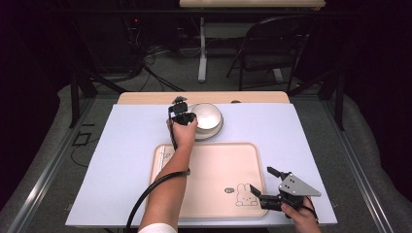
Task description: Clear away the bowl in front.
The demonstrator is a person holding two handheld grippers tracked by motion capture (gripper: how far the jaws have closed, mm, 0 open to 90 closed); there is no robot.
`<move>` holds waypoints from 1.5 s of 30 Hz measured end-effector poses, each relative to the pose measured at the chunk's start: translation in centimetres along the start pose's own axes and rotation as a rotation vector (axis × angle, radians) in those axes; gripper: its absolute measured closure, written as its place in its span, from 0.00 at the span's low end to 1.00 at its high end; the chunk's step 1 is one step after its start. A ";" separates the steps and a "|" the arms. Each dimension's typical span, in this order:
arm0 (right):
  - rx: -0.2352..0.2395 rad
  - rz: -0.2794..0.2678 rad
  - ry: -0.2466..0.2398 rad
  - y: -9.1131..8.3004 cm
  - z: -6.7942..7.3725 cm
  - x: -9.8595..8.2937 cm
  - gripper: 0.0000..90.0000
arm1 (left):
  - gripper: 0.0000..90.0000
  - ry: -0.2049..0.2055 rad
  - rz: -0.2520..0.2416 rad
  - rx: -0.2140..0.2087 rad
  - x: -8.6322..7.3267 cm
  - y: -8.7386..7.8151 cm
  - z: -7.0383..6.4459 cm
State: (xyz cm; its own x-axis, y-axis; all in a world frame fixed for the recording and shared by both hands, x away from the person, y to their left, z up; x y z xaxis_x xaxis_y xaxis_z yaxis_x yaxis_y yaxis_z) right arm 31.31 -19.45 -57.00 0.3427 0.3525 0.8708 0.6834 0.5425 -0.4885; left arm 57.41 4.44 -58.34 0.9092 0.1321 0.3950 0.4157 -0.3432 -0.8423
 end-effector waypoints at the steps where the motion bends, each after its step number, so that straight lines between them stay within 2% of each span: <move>1: 0.000 0.000 0.000 0.0 0.0 0.0 0.16 | 0.91 0.000 -0.002 -0.002 0.0 -0.2 0.0; 6: 0.000 0.000 0.000 0.0 0.0 0.0 0.16 | 0.91 0.009 -0.014 -0.012 0.2 -1.2 0.1; 13: -0.001 -0.001 -0.001 0.0 0.0 0.0 0.16 | 0.91 0.028 -0.034 -0.031 0.6 -3.4 -0.1; 23: 0.003 -0.004 -0.004 0.0 0.1 0.1 0.16 | 0.90 0.080 -0.044 -0.052 0.6 -6.5 -0.9; 33: 0.004 -0.005 -0.010 0.1 0.2 0.2 0.16 | 0.90 0.145 -0.031 -0.081 -0.1 -9.3 -2.1; 45: 0.004 -0.001 -0.013 0.2 0.2 0.2 0.15 | 0.90 0.213 -0.013 -0.118 -1.7 -11.5 -3.1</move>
State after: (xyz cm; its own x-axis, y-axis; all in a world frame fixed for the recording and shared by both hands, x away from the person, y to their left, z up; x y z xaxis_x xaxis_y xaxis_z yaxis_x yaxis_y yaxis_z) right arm 31.36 -19.15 -56.95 0.3339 0.3615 0.8705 0.6812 0.5457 -0.4879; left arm 51.02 5.26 -48.13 0.8729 -0.0575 0.4846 0.4104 -0.4507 -0.7927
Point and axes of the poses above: each handheld gripper's, and its own axes: y roughly forward along the jaws, x roughly out of its top, z roughly to its left, the point moved 9 cm from there along y, roughly forward along the jaws, and after that the axes turned 13 degrees about z, right-handed, at the moved point
